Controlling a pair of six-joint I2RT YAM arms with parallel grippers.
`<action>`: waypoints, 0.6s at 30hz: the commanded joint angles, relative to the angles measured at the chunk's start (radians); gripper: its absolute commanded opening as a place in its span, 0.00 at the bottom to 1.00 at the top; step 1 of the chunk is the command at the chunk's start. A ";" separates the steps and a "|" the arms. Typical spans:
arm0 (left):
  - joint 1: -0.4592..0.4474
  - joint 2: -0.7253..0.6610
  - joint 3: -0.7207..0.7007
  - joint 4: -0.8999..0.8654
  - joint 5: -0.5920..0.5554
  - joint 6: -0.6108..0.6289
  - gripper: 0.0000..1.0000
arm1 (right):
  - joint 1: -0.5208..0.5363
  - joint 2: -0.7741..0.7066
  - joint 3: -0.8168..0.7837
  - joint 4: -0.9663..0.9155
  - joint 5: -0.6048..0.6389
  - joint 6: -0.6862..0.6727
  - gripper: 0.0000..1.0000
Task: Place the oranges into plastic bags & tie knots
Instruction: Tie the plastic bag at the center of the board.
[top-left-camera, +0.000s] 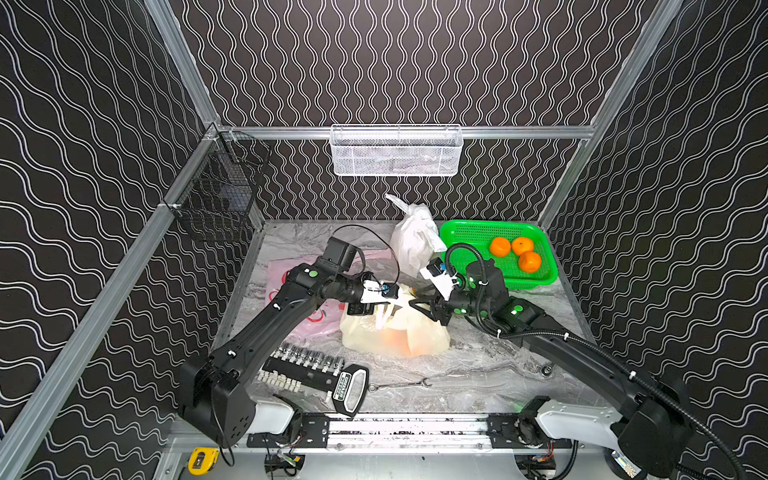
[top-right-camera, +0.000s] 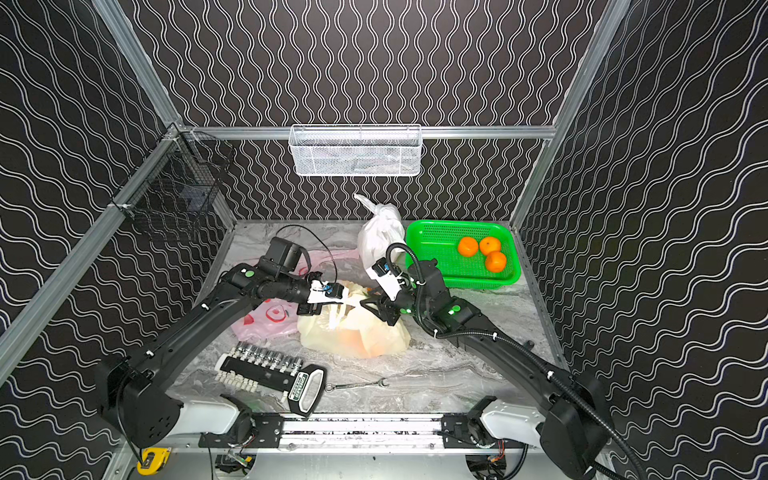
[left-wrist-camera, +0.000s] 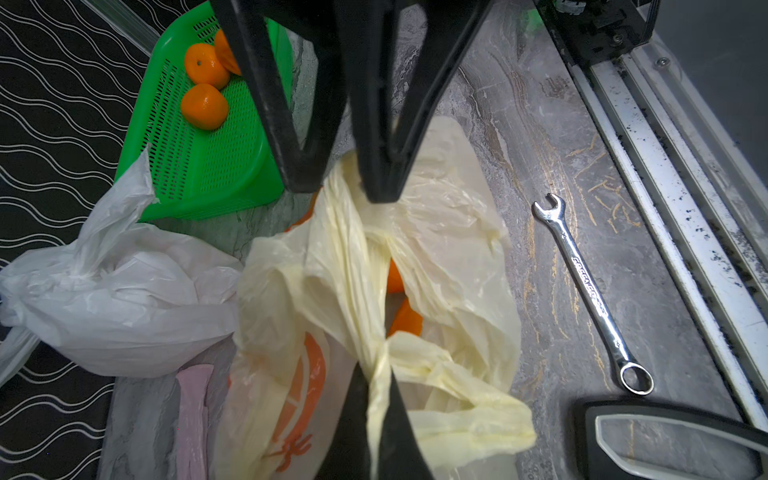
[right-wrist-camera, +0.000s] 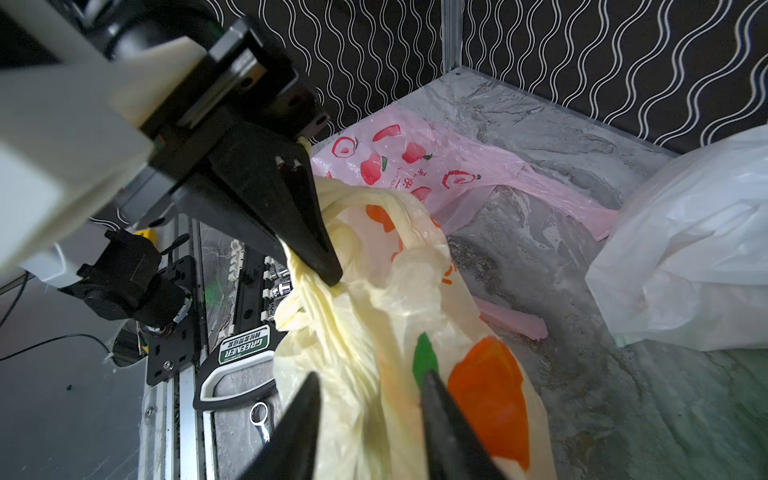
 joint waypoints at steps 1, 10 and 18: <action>-0.007 -0.021 -0.007 0.056 0.002 0.003 0.00 | -0.003 -0.037 0.029 -0.004 0.090 0.051 0.74; -0.023 -0.037 0.005 0.155 0.057 0.028 0.00 | -0.047 0.085 0.334 -0.223 -0.080 0.081 0.34; -0.034 -0.021 0.028 0.189 0.093 0.092 0.00 | -0.069 0.228 0.508 -0.429 -0.219 -0.023 0.17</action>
